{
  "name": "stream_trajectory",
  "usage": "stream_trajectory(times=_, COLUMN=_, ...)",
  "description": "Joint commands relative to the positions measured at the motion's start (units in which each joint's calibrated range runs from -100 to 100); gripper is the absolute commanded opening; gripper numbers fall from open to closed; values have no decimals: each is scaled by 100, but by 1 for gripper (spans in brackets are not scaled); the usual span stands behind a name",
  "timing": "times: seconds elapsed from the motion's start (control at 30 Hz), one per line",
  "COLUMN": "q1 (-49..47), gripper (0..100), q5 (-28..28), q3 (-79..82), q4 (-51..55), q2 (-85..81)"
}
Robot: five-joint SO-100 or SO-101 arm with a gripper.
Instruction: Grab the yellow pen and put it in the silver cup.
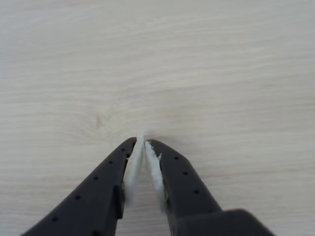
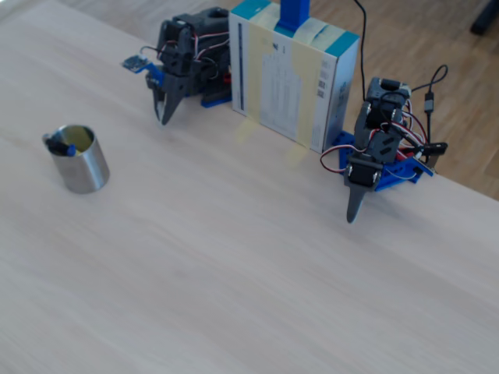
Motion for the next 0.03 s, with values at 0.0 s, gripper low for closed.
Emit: stream_trajectory(times=0.0, q1=3, gripper=3, q5=-18, q3=45, q4=144, q2=33)
